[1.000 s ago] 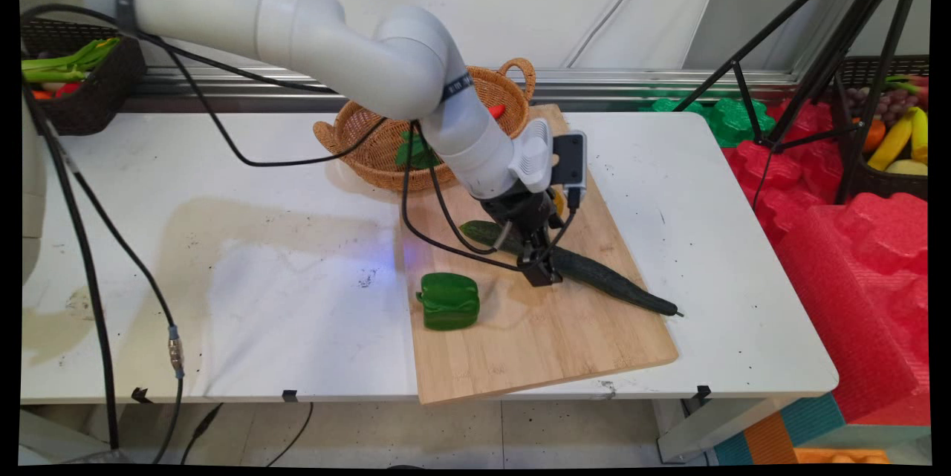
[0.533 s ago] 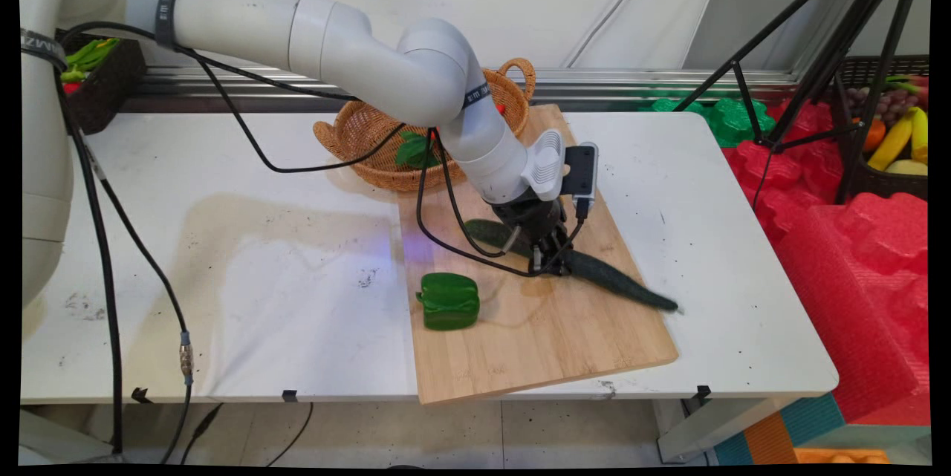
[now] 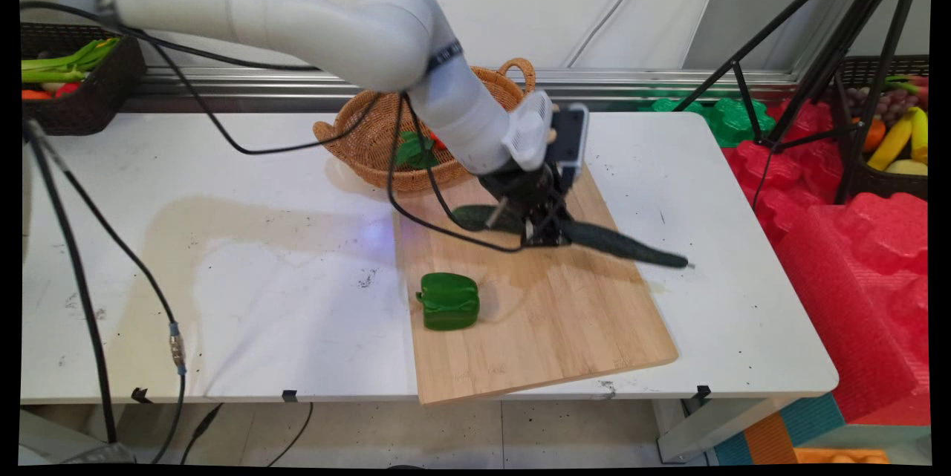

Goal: Place the picked object in the vegetable basket

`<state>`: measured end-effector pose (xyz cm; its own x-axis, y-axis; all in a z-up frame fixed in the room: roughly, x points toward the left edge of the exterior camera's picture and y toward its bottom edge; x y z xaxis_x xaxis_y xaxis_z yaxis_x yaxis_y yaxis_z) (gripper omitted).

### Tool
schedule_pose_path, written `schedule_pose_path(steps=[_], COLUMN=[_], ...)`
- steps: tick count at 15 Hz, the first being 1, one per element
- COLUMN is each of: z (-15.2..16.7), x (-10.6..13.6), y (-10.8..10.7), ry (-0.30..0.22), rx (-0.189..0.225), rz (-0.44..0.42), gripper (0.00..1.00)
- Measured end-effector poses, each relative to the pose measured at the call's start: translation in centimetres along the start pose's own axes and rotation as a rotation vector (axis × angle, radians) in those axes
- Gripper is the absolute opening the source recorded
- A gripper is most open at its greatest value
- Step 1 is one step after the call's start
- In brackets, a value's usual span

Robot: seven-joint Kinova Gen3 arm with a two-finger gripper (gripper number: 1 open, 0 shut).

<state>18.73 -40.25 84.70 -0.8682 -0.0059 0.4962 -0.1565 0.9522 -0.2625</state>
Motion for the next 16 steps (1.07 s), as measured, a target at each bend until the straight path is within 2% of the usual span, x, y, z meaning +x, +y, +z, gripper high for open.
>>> schedule_pose_path(steps=[4,9,13,16], z=[-4.5,-10.3,-13.0,-13.5], x=[-0.3,-2.7,-5.9,-7.7], y=[-0.8,-3.2,-5.8,-7.3], ry=[0.034,0.046,0.025,0.021], rx=[0.062,0.186,0.274,0.298], rz=[-0.017,-0.076,-0.133,-0.158], gripper=[0.0,0.0,0.0,0.0])
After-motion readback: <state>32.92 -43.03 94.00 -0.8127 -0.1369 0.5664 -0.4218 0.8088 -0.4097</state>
